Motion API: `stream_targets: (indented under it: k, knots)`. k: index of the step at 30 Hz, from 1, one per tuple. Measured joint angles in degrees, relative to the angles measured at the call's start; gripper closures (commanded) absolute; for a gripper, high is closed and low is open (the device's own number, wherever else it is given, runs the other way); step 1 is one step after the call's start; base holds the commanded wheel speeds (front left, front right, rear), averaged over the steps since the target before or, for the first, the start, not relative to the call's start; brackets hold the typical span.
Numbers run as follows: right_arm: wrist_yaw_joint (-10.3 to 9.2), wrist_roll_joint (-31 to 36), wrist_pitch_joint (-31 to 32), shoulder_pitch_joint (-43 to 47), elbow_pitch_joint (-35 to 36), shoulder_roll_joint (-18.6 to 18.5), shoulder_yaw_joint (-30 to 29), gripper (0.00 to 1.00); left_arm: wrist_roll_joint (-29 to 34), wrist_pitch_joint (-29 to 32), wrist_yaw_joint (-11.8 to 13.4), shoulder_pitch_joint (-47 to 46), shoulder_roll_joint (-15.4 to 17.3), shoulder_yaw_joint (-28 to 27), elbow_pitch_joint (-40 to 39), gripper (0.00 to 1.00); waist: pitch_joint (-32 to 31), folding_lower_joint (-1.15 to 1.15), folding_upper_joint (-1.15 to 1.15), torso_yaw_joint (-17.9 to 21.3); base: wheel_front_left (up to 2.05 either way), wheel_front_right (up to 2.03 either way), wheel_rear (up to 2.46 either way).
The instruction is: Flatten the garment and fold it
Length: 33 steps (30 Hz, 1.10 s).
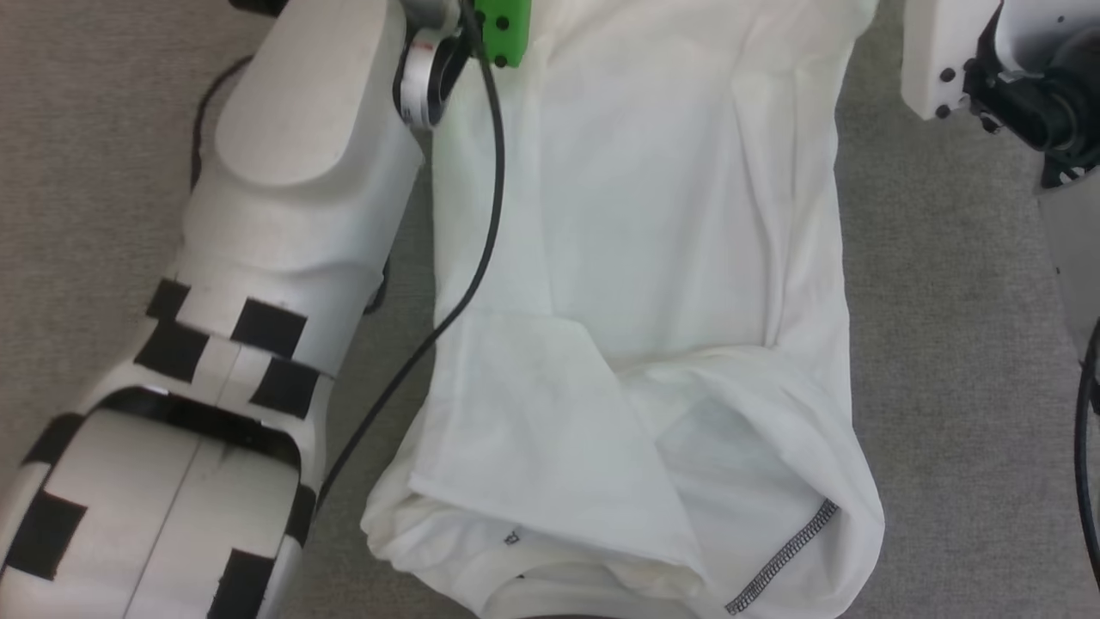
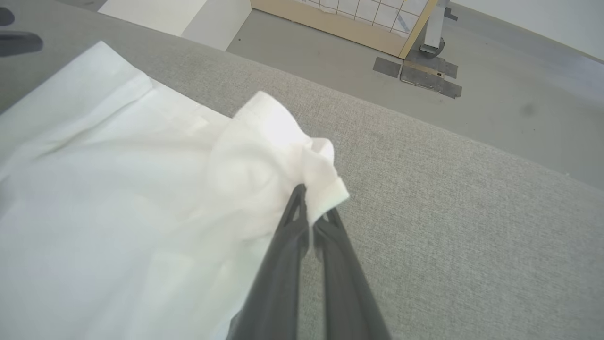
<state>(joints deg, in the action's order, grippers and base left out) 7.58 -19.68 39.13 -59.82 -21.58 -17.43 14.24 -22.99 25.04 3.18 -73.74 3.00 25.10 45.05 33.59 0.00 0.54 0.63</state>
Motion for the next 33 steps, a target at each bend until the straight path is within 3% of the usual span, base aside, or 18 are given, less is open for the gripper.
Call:
stream_targets:
  k: [8,15,16,17,18,26,33]
  knots:
    - [0.0,-3.0,-2.0,-0.1,1.4,-0.8,4.5,1.0,3.9,5.4,1.3,-7.0,0.1,4.1,8.8,0.0,4.1,0.0,0.0,3.1,0.0,0.0,0.0]
    - [0.0,-4.7,-3.4,-0.1,1.8,-1.9,6.7,1.0,3.7,10.2,2.4,-11.0,0.1,4.7,12.6,0.0,6.3,0.0,0.0,5.1,0.0,0.0,0.0]
    - [0.0,-5.0,-3.6,-0.2,1.9,-2.0,6.9,1.0,3.1,10.5,2.4,-11.3,0.1,4.2,12.6,0.68,6.5,0.0,0.0,5.2,0.0,0.0,0.0]
    - [0.0,-5.1,-3.8,-0.3,2.0,-2.2,7.1,1.0,2.7,10.5,2.4,-11.5,0.2,4.0,12.6,0.91,6.6,0.0,0.0,5.3,0.0,0.0,0.0]
    - [0.0,-5.1,-3.9,-0.4,2.0,-2.4,7.3,1.0,2.6,10.5,2.4,-11.5,0.1,4.0,12.6,1.0,6.7,0.0,0.0,5.3,0.0,0.0,0.0]
    - [0.0,-5.3,-4.6,-1.3,0.7,-4.7,6.8,1.0,-2.2,4.7,1.9,-10.8,-0.5,0.4,12.0,1.0,5.9,0.0,0.0,3.5,0.0,0.0,0.0]
    - [0.03,-3.7,-7.4,-5.3,-1.7,-4.5,3.2,1.0,-6.4,-1.4,1.4,-10.9,2.3,-4.4,9.1,1.0,3.7,0.0,0.0,0.2,0.0,0.0,0.0]
